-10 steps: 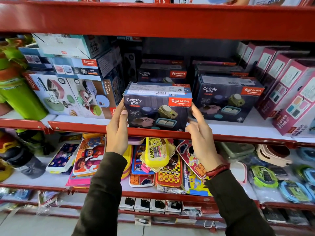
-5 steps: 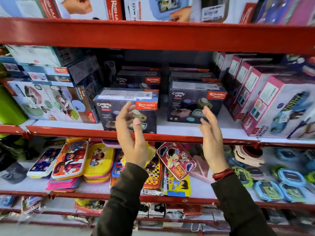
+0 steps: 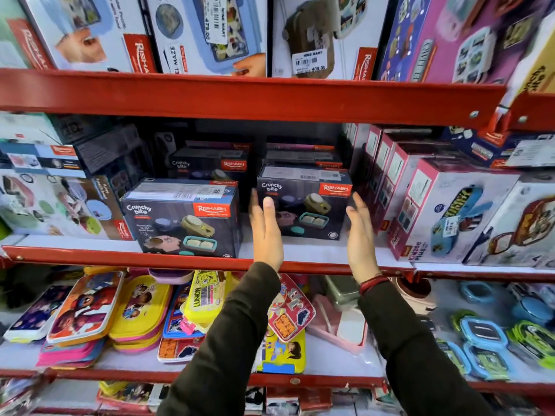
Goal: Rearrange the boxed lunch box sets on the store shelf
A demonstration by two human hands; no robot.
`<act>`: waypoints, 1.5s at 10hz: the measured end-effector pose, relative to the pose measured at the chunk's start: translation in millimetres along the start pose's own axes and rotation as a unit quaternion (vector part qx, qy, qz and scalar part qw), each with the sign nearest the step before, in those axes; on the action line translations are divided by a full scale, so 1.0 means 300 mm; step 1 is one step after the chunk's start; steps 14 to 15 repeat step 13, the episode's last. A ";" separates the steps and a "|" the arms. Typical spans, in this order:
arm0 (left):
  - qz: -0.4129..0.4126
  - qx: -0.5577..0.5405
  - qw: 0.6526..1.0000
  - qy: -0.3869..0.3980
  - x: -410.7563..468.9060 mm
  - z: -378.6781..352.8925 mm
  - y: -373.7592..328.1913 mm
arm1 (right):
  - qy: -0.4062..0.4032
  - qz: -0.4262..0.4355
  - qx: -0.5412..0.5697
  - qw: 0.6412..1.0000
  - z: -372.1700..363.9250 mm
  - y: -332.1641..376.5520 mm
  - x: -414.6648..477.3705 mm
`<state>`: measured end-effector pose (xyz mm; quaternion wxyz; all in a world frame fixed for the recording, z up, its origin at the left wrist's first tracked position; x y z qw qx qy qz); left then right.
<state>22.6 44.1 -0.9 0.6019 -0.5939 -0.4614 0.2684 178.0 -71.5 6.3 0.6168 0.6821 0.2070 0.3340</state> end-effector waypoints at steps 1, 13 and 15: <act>0.008 -0.026 0.999 -0.034 0.042 0.003 -0.007 | 0.013 -0.014 0.022 1.000 0.003 -0.011 0.035; -0.049 0.101 0.993 -0.025 -0.169 0.087 0.018 | 0.018 -0.020 -0.042 0.999 0.123 -0.017 -0.147; -0.049 0.101 0.993 -0.025 -0.169 0.087 0.018 | 0.018 -0.020 -0.042 0.999 0.123 -0.017 -0.147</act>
Point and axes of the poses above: each hand's wrist, its own x-axis towards the middle knuckle, its own z-axis out of the back of the hand, y = z × x, the point moved 7 cm from there along x, towards the middle knuckle, and after that the axes turned 8 degrees about y, right-handed, at the moved point
